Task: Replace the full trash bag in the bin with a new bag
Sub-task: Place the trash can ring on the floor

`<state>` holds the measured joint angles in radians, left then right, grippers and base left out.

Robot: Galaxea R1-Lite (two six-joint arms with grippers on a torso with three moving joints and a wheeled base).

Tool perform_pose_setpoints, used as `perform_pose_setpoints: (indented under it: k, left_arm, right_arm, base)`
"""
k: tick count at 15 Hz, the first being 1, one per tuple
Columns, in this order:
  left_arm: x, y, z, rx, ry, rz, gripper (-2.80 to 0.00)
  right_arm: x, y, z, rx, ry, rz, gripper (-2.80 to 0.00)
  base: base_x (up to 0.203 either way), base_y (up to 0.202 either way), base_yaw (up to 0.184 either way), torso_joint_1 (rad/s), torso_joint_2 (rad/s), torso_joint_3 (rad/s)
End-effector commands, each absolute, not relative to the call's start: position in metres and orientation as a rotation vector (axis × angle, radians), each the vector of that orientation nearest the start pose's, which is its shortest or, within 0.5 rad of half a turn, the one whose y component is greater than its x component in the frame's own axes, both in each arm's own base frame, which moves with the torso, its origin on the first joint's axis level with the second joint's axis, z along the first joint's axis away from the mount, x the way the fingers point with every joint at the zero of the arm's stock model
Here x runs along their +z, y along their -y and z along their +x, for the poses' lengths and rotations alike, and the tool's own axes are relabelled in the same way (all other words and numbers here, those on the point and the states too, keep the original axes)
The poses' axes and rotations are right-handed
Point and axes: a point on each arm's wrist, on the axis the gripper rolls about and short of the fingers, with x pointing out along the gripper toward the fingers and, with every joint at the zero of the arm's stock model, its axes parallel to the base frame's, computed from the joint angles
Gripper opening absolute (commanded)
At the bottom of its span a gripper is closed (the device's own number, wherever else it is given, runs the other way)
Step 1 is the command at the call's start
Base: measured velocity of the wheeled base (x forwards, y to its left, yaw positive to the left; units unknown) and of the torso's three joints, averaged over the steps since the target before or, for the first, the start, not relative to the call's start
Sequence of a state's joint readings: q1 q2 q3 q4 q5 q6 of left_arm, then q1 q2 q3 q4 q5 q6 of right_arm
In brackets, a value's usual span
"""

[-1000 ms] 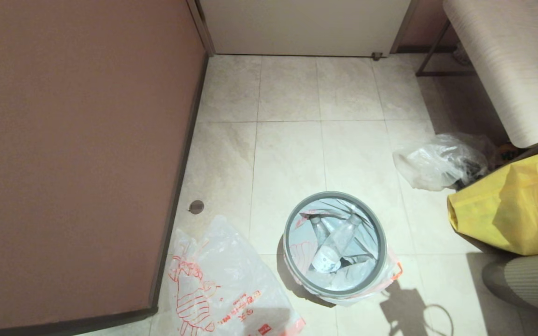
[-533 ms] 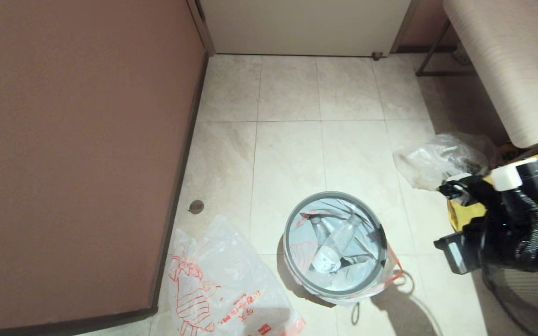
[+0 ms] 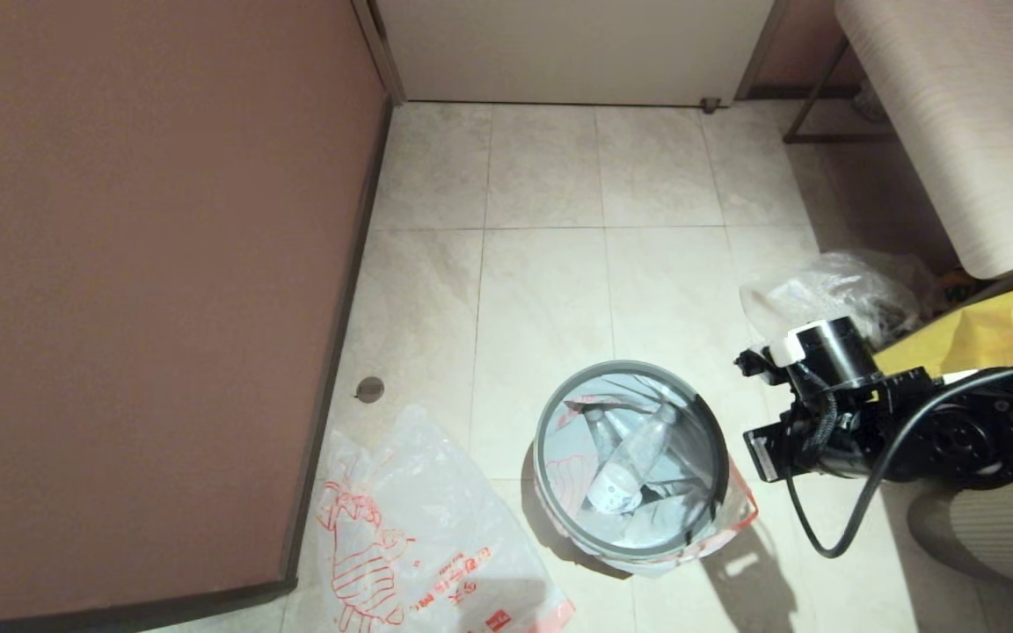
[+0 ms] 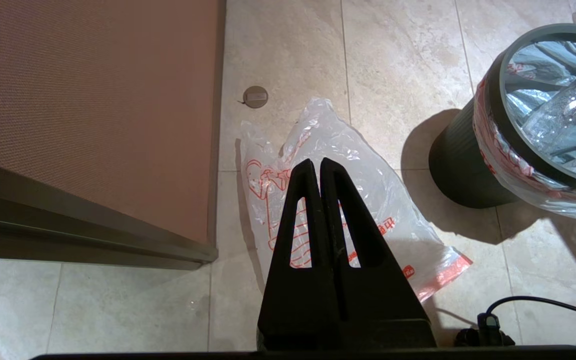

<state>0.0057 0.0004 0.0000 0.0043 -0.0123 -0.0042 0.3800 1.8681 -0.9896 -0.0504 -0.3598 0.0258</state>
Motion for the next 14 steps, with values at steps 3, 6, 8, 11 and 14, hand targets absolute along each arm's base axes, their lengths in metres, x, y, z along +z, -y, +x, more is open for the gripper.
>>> perform_pose_setpoints:
  k: [3, 6, 8, 11, 14]
  left_arm:
    - [0.075, 0.000, -0.023, -0.006, -0.005, -0.005, -2.80]
    - [0.075, 0.000, -0.023, -0.006, -0.005, -0.005, -2.80]
    - [0.075, 0.000, -0.023, -0.006, -0.005, -0.005, -2.80]
    - [0.075, 0.000, -0.023, -0.006, -0.005, -0.005, -2.80]
    - [0.075, 0.000, -0.023, -0.006, -0.005, -0.004, -2.80]
  right_arm:
    - [0.097, -0.124, 0.328, 0.025, -0.835, -0.269, 0.00]
    - [0.096, -0.139, 0.332, 0.042, -0.820, -0.236, 0.00]
    - [0.096, -0.144, 0.334, 0.053, -0.814, -0.239, 0.00]
    - [0.089, -0.148, 0.341, 0.050, -0.822, -0.244, 0.00]
    - [0.089, -0.147, 0.342, 0.049, -0.821, -0.242, -2.80]
  base:
    - [0.000, 0.000, 0.000, 0.000, 0.00, 0.000]
    - [0.000, 0.000, 0.000, 0.000, 0.00, 0.000]
    - [0.000, 0.000, 0.000, 0.000, 0.00, 0.000]
    - [0.000, 0.000, 0.000, 0.000, 0.00, 0.000]
    - [0.000, 0.000, 0.000, 0.000, 0.00, 0.000]
